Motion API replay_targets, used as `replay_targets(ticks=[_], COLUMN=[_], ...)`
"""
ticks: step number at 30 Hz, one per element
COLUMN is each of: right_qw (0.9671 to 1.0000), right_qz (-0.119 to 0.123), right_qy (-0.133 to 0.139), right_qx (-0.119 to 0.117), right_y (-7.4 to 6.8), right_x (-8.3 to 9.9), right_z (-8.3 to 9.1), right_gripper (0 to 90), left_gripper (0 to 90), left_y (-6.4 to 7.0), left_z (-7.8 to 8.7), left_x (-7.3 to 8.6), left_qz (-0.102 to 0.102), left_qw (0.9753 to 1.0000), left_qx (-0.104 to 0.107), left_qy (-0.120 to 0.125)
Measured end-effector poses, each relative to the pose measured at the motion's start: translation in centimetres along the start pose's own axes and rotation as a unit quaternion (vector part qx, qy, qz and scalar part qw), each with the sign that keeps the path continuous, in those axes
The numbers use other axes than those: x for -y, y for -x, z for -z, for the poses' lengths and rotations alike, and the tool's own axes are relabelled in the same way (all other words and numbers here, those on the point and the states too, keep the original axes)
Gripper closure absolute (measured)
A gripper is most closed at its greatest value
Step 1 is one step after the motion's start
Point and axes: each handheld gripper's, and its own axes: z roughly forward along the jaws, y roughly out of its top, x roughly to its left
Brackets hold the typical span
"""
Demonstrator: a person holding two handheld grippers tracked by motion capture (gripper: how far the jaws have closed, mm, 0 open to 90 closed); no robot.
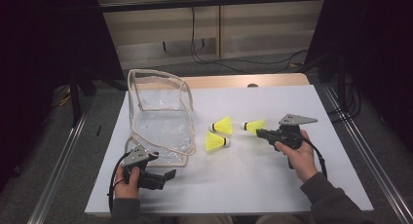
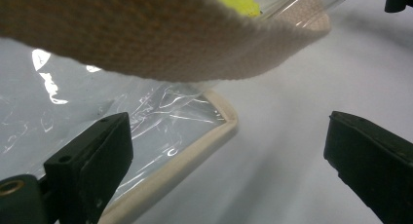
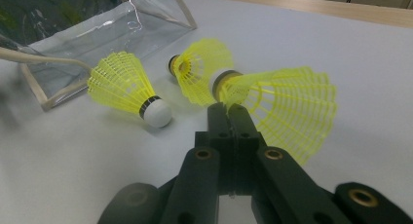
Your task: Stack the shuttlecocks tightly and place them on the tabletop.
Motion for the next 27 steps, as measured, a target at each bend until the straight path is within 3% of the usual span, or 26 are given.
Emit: replay_targets(ticks=[27], right_qw=[0.9999], right_qz=[0.009], right_qy=[0.002], right_qx=[-0.01], right_y=[-0.31], right_x=[-1.0], right_z=[-0.85], right_gripper=[90.0], left_gripper=[3.9], left_y=[0.06], left_z=[-0.05], left_x=[0.07], left_qz=[0.0], left_qw=[1.0], left_qx=[0.001], left_qy=[-0.002])
